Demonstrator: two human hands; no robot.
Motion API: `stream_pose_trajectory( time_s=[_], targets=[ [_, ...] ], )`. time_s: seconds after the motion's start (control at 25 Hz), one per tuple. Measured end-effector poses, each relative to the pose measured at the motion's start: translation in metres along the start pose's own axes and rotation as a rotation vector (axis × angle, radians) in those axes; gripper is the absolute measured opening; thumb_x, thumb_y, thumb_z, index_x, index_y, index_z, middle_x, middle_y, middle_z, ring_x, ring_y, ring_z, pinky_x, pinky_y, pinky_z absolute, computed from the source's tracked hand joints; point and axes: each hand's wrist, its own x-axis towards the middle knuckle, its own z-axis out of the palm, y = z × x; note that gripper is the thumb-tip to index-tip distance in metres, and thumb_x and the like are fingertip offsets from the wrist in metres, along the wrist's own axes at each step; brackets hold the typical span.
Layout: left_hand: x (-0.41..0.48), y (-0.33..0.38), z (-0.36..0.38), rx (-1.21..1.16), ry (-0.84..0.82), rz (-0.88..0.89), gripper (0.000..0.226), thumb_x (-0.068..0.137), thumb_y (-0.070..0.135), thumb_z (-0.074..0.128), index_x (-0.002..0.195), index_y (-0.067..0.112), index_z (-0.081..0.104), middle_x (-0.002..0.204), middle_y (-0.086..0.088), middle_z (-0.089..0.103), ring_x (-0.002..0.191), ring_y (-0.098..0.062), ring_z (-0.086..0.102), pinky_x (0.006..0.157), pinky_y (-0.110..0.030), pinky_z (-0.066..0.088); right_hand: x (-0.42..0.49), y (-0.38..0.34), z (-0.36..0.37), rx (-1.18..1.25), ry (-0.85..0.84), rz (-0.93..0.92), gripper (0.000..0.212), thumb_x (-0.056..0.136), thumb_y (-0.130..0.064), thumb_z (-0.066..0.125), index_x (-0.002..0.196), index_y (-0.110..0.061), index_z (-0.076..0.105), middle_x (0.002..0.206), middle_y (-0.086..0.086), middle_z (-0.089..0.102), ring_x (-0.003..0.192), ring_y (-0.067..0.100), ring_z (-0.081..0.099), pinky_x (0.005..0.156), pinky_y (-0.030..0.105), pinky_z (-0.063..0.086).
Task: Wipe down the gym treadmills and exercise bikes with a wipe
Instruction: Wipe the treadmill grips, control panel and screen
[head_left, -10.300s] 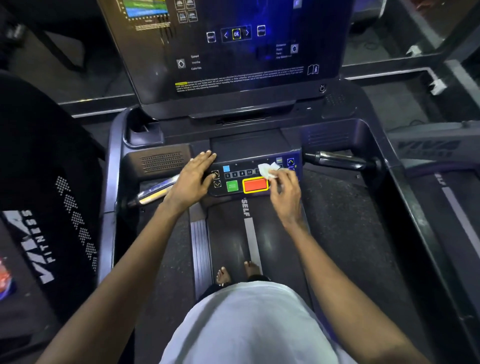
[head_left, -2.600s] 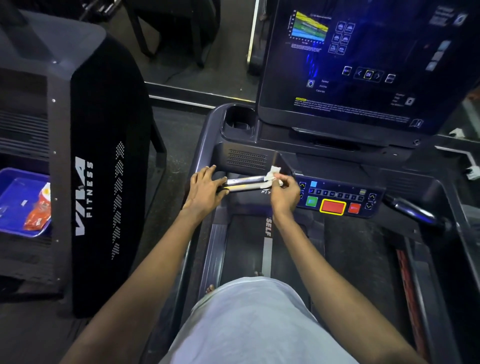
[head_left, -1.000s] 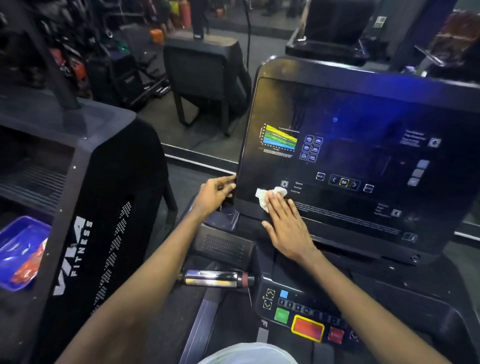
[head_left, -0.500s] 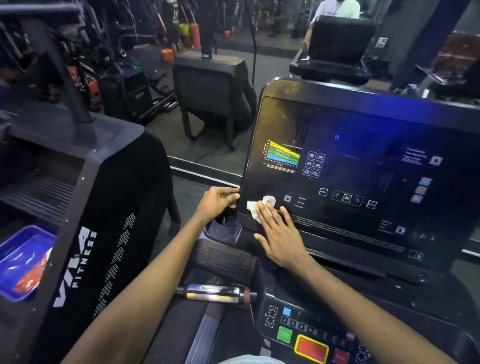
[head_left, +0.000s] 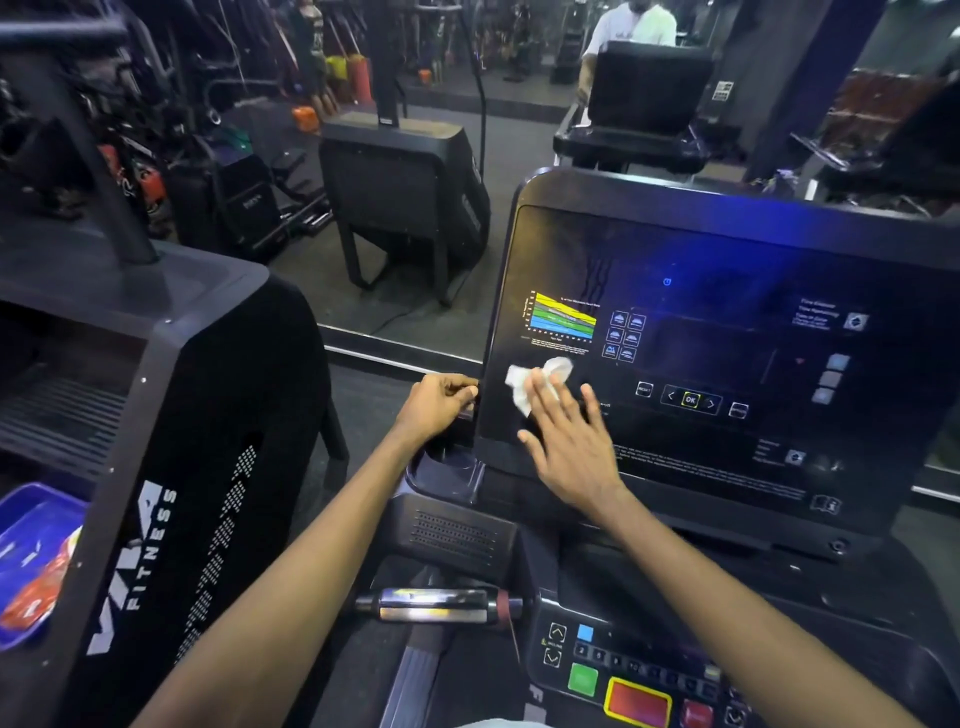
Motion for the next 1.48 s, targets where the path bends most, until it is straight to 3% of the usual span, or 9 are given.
stream_pose_trajectory(
  time_s=[0.12, 0.28, 0.48, 0.64, 0.96, 1.04, 1.2, 1.36, 1.48],
  targets=[
    [0.001, 0.001, 0.001, -0.003, 0.007, -0.002, 0.020, 0.088, 0.028, 0.070, 0.106, 0.021, 0.076, 0.088, 0.010, 0.076, 0.085, -0.002, 0.071, 0.095, -0.033, 0.054, 0.026, 0.005, -0.018, 0.055, 0.014, 0.137, 0.070, 0.101, -0.049, 0.028, 0.158, -0.017, 0.004, 0.165, -0.002, 0.002, 0.152, 0.017, 0.002, 0.123, 0.048, 0.004],
    [0.003, 0.001, -0.001, -0.017, -0.034, 0.040, 0.024, 0.089, 0.027, 0.071, 0.111, 0.019, 0.074, 0.094, 0.008, 0.076, 0.088, -0.001, 0.071, 0.095, -0.031, 0.054, 0.017, -0.002, -0.008, -0.016, -0.011, 0.034, 0.070, 0.101, -0.049, 0.036, 0.158, -0.018, 0.008, 0.165, -0.001, 0.001, 0.152, 0.018, 0.001, 0.123, 0.047, 0.003],
    [0.004, 0.009, -0.003, 0.024, -0.053, 0.073, 0.037, 0.091, 0.031, 0.068, 0.125, 0.018, 0.067, 0.111, 0.005, 0.073, 0.088, 0.010, 0.064, 0.079, -0.003, 0.045, 0.056, -0.001, -0.030, 0.041, 0.051, 0.187, 0.068, 0.102, -0.049, 0.029, 0.158, -0.020, 0.005, 0.165, -0.004, 0.001, 0.152, 0.017, -0.001, 0.123, 0.048, 0.001],
    [0.004, 0.015, -0.006, 0.064, -0.073, 0.096, 0.046, 0.092, 0.030, 0.067, 0.136, 0.022, 0.058, 0.121, 0.005, 0.069, 0.112, 0.002, 0.060, 0.095, -0.007, 0.040, 0.074, -0.007, -0.030, -0.006, 0.067, 0.142, 0.071, 0.101, -0.051, 0.029, 0.158, -0.016, 0.003, 0.165, 0.000, -0.002, 0.152, 0.020, -0.005, 0.123, 0.049, 0.001],
    [0.013, 0.035, -0.008, 0.116, -0.040, 0.118, 0.057, 0.092, 0.039, 0.065, 0.144, 0.025, 0.048, 0.124, -0.001, 0.068, 0.119, -0.011, 0.060, 0.103, -0.024, 0.044, 0.114, -0.006, -0.047, 0.019, 0.140, 0.171, 0.074, 0.100, -0.052, 0.028, 0.157, -0.013, 0.001, 0.165, 0.004, -0.005, 0.152, 0.022, -0.007, 0.122, 0.048, -0.004],
    [0.015, 0.037, -0.009, 0.109, -0.050, 0.117, 0.059, 0.091, 0.039, 0.067, 0.144, 0.023, 0.048, 0.128, -0.001, 0.065, 0.122, -0.009, 0.057, 0.102, -0.019, 0.041, 0.113, 0.003, -0.047, -0.018, 0.157, 0.132, 0.072, 0.101, -0.050, 0.031, 0.158, -0.015, 0.002, 0.165, 0.001, -0.003, 0.152, 0.019, -0.004, 0.122, 0.049, -0.003],
    [0.017, 0.035, -0.008, 0.084, -0.045, 0.115, 0.059, 0.090, 0.037, 0.069, 0.144, 0.022, 0.049, 0.125, 0.000, 0.067, 0.118, -0.005, 0.059, 0.096, -0.012, 0.039, 0.131, 0.009, -0.063, 0.058, 0.188, 0.299, 0.071, 0.101, -0.049, 0.026, 0.157, -0.013, 0.001, 0.165, 0.002, -0.004, 0.152, 0.019, -0.006, 0.121, 0.048, -0.006],
    [0.020, 0.031, -0.007, 0.107, -0.055, 0.155, 0.059, 0.089, 0.043, 0.067, 0.143, 0.028, 0.049, 0.126, 0.006, 0.067, 0.115, 0.003, 0.059, 0.102, -0.020, 0.045, 0.122, -0.002, -0.050, -0.011, 0.149, 0.139, 0.075, 0.101, -0.052, 0.030, 0.157, -0.013, 0.001, 0.165, 0.004, -0.005, 0.152, 0.021, -0.006, 0.122, 0.048, -0.003],
    [0.018, 0.039, -0.007, 0.085, -0.047, 0.190, 0.052, 0.093, 0.034, 0.065, 0.142, 0.021, 0.051, 0.124, 0.013, 0.065, 0.103, 0.012, 0.059, 0.099, -0.019, 0.046, 0.133, 0.013, -0.060, -0.005, 0.179, 0.147, 0.069, 0.103, -0.048, 0.031, 0.158, -0.018, 0.002, 0.165, -0.001, -0.001, 0.152, 0.018, -0.002, 0.121, 0.048, -0.005]
  ],
)
